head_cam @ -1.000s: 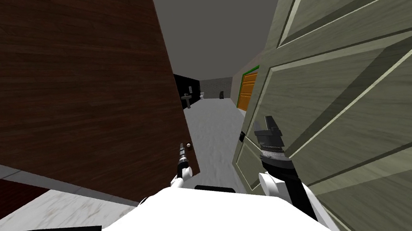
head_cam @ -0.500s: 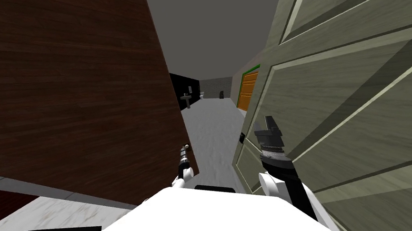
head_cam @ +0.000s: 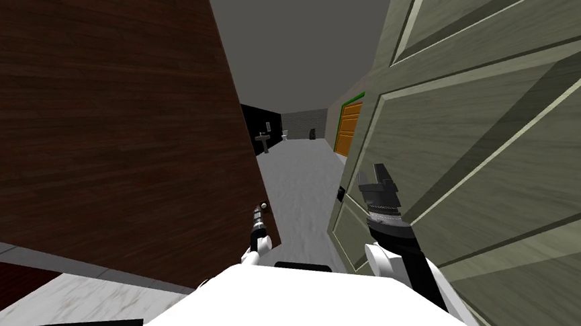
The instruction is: Push the door open
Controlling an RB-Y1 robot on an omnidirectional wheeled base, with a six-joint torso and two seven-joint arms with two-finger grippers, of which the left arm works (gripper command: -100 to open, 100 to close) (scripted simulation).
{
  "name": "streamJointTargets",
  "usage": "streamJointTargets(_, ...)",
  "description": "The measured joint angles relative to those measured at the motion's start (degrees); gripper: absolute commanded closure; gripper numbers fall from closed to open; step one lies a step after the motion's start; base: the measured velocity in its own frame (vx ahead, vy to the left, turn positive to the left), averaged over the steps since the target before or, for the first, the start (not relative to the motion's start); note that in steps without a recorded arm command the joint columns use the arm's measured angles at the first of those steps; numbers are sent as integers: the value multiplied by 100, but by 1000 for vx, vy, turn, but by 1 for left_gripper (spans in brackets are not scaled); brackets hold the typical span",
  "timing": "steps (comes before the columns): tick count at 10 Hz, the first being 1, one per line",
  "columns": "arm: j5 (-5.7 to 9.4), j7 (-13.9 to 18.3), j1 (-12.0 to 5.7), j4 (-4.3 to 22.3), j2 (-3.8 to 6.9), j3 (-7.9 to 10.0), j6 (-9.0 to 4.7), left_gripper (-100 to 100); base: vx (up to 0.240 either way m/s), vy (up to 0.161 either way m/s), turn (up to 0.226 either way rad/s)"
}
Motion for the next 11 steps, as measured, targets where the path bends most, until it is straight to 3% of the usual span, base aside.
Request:
streamJointTargets(1, 1, -19, 47, -108, 67, -4, 49, -100, -163, 29, 39)
streamJointTargets(2, 10, -8, -32, 47, 152, -1, -5, -100, -201, 17, 36)
streamJointTargets(4, 22, -14, -23, 3, 183, -4, 12, -100, -213, -59, 35)
streamJointTargets(6, 31, -40, 48, -167, 8, -13, 104, -100, -125, -125, 2)
streamJointTargets(9, 47, -4, -93, 117, -117, -8, -15, -100, -13, -178, -41)
streamJointTargets(11, 47, -4, -87, 108, -184, -11, -31, -100, -4, 4, 43)
